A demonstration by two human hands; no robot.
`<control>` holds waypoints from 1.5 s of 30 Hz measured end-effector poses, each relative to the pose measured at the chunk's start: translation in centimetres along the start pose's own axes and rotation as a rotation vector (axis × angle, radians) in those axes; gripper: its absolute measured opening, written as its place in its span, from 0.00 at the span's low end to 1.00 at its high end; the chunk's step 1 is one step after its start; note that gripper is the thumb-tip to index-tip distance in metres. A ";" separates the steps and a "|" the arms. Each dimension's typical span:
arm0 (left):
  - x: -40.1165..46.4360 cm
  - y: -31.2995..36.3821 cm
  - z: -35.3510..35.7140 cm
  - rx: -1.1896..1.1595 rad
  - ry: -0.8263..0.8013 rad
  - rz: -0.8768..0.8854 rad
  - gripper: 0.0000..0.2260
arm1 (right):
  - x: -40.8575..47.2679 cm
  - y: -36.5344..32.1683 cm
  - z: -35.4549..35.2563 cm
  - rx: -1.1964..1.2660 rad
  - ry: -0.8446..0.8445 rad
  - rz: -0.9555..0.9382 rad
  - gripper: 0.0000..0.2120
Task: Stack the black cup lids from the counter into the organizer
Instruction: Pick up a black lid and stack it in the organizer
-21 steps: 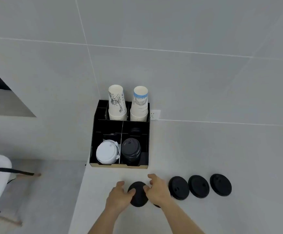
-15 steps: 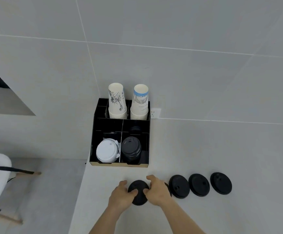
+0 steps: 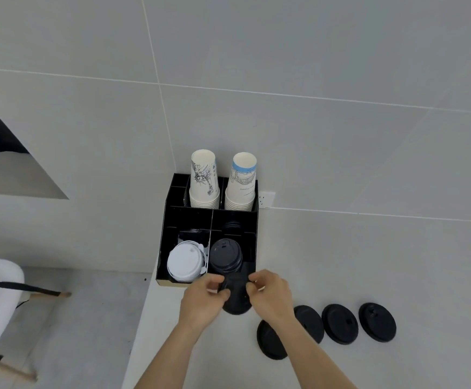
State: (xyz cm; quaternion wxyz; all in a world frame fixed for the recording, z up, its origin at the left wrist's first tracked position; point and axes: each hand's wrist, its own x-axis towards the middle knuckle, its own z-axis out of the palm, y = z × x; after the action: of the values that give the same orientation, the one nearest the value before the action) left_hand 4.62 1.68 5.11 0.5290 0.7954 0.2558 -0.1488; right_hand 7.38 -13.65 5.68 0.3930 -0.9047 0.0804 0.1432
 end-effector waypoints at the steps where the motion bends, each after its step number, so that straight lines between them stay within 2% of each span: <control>1: 0.4 0.6 -0.4 -0.022 0.021 0.016 0.14 | 0.3 -0.9 -0.4 0.025 0.024 -0.022 0.07; 4: 1.7 2.1 -1.3 -0.078 0.068 0.055 0.13 | 1.5 -2.8 -0.8 0.092 0.075 -0.061 0.07; 10: 4.8 3.5 -2.3 -0.069 0.113 0.087 0.19 | 4.6 -4.4 0.6 0.147 0.084 -0.078 0.15; 27: 8.4 1.6 -0.1 0.249 0.178 0.183 0.24 | 7.7 -1.5 4.1 -0.087 0.101 -0.113 0.18; 32: 8.3 1.8 -0.2 0.314 0.208 0.214 0.25 | 7.5 -1.3 3.4 -0.019 0.161 -0.126 0.15; 36: 7.2 2.3 -0.2 0.280 0.294 0.220 0.18 | 6.6 0.0 1.2 0.026 0.246 -0.038 0.12; 41: 5.3 2.9 2.2 0.255 0.172 0.246 0.07 | 3.9 3.8 -1.2 -0.022 0.277 0.114 0.09; 45: 3.8 1.5 4.7 0.253 -0.041 0.155 0.05 | 1.3 7.0 -2.0 -0.080 0.220 0.271 0.09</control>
State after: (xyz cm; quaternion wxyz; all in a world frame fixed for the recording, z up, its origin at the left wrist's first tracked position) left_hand 8.71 -2.14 2.46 0.4397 0.8698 0.1619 -0.1547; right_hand 7.24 -19.90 1.78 0.3225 -0.9108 0.2384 0.0982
